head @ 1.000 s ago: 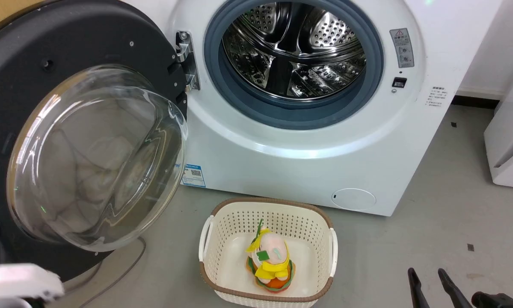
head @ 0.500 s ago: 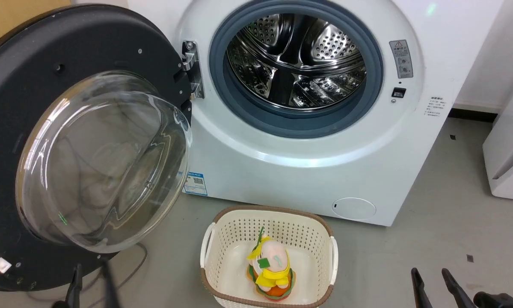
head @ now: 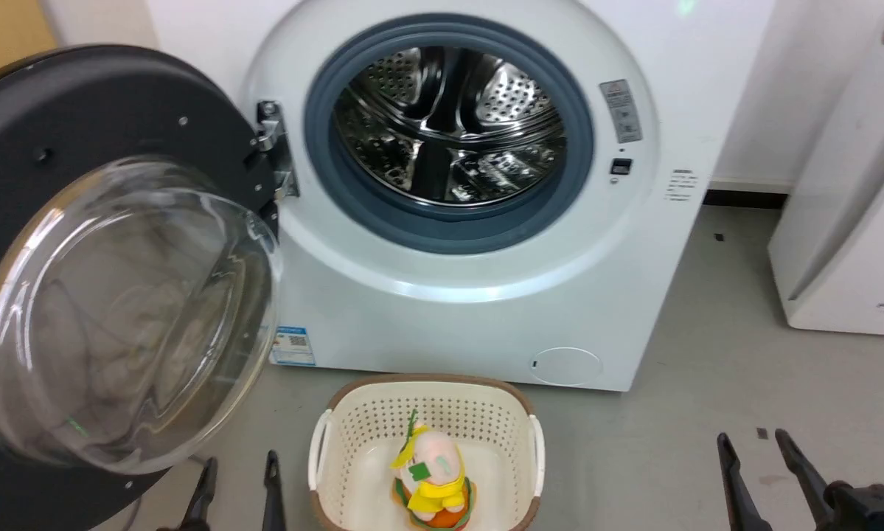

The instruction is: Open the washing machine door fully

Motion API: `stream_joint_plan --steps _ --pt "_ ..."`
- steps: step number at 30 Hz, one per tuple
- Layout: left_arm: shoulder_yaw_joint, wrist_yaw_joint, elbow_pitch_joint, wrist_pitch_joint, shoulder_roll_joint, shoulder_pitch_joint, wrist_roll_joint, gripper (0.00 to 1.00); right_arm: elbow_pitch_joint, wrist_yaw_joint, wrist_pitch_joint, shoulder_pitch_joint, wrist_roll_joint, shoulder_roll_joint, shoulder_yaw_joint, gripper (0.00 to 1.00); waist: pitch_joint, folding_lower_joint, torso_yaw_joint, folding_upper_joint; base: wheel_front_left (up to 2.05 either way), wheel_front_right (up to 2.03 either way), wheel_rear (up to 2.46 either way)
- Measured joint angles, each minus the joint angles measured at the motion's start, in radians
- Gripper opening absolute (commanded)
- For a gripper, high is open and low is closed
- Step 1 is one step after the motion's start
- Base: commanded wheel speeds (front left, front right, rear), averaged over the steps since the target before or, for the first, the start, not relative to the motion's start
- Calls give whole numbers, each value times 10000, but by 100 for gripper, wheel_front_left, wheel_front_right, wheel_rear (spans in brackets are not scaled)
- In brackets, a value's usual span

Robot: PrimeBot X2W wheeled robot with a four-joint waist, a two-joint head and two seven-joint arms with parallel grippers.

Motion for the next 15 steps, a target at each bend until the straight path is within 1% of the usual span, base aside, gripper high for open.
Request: stream_joint_plan --steps 4,8,15 --pt "-295 -186 322 56 163 -460 343 100 -525 0 251 61 -288 0 54 100 -58 0 -324 0 0 0 0" --pt "-539 -194 614 119 318 -774 706 100 -974 0 493 197 -495 -2 92 100 -76 0 -638 0 0 0 0" --pt "-529 -180 880 132 349 -886 717 100 -1133 0 621 350 -527 -2 136 100 -33 0 -1016 0 0 0 0"
